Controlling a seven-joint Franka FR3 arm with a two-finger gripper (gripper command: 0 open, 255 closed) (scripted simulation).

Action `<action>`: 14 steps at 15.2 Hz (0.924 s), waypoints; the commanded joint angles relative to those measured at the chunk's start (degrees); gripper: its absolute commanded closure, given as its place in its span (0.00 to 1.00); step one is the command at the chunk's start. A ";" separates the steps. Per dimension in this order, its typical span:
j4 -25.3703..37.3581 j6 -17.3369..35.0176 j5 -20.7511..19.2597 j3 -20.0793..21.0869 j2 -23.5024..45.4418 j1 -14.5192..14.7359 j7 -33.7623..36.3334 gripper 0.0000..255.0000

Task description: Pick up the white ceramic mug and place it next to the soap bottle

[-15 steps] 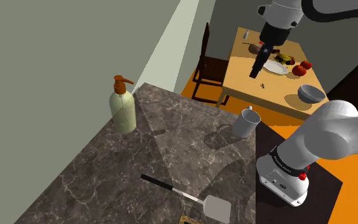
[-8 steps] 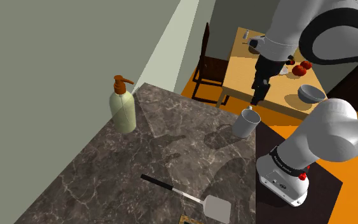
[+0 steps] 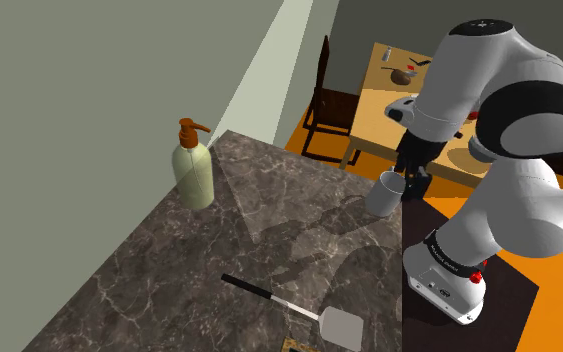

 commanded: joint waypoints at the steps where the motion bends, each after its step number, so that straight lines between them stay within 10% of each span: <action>1: -1.56 1.22 0.18 0.13 -0.28 0.28 -0.09 0.00; 13: -5.11 4.64 0.50 0.37 -0.38 0.53 -0.06 0.00; 14: -5.11 4.64 0.50 0.37 -0.38 0.53 -0.06 1.00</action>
